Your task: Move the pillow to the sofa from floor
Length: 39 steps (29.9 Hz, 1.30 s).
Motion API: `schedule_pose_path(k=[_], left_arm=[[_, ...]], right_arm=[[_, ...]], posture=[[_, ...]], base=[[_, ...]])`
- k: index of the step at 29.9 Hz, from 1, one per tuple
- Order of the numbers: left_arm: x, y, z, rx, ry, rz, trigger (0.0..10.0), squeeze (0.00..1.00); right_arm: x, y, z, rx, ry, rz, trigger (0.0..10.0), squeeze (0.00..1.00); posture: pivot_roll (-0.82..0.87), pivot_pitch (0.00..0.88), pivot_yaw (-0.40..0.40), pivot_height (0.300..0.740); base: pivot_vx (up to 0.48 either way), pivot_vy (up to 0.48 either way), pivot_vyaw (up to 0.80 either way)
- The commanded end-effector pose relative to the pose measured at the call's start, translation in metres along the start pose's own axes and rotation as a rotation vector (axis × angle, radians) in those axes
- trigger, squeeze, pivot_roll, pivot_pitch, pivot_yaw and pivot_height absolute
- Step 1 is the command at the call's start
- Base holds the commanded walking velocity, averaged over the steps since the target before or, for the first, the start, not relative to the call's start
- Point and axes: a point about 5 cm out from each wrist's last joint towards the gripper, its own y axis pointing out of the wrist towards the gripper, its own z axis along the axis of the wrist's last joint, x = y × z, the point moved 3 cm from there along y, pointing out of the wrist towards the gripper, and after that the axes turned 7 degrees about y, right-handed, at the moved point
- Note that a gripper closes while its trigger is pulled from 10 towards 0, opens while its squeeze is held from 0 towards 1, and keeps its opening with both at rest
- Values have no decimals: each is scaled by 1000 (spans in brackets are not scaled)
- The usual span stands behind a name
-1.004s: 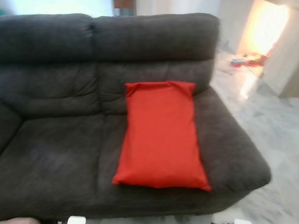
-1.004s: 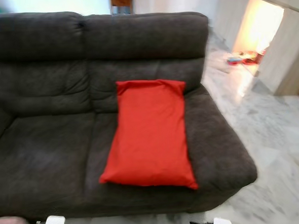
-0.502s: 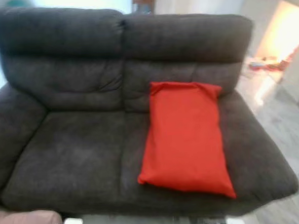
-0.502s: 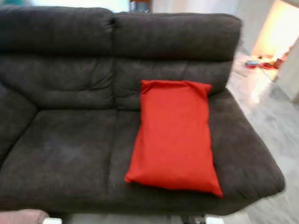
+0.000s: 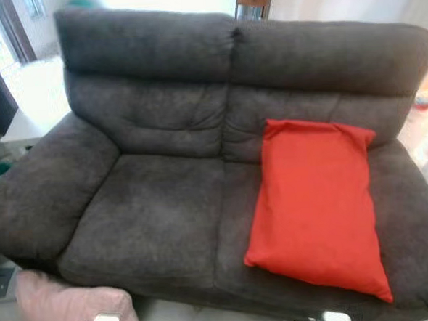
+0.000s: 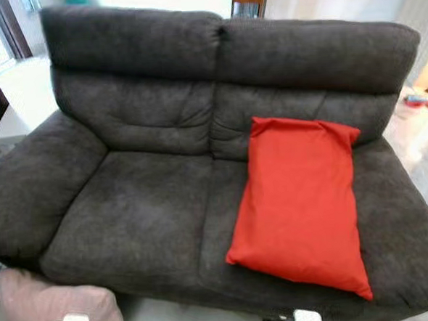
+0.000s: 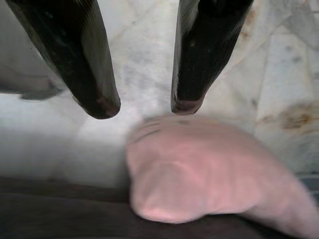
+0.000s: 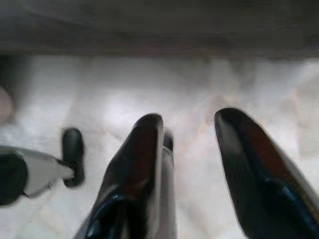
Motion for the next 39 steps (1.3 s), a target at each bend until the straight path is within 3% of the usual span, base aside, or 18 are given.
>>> schedule_pose_path(k=[1, 14, 39], left_arm=[[5, 0, -2, -12, -5, -11, 10000, 0], [4, -1, -2, -10, -4, -12, 10000, 0], [5, -1, -2, -10, -6, -12, 10000, 0]], right_arm=[[7, 0, 3, 6, 6, -16, 10000, 0], [5, 0, 4, 7, -7, -3, 10000, 0], [6, 0, 3, 8, 33, -6, 10000, 0]], posture=[[153, 0, -71, 740], [151, 1, -70, 740], [152, 0, -72, 740]], base=[[0, 356, 581], [0, 356, 229], [0, 355, 0]])
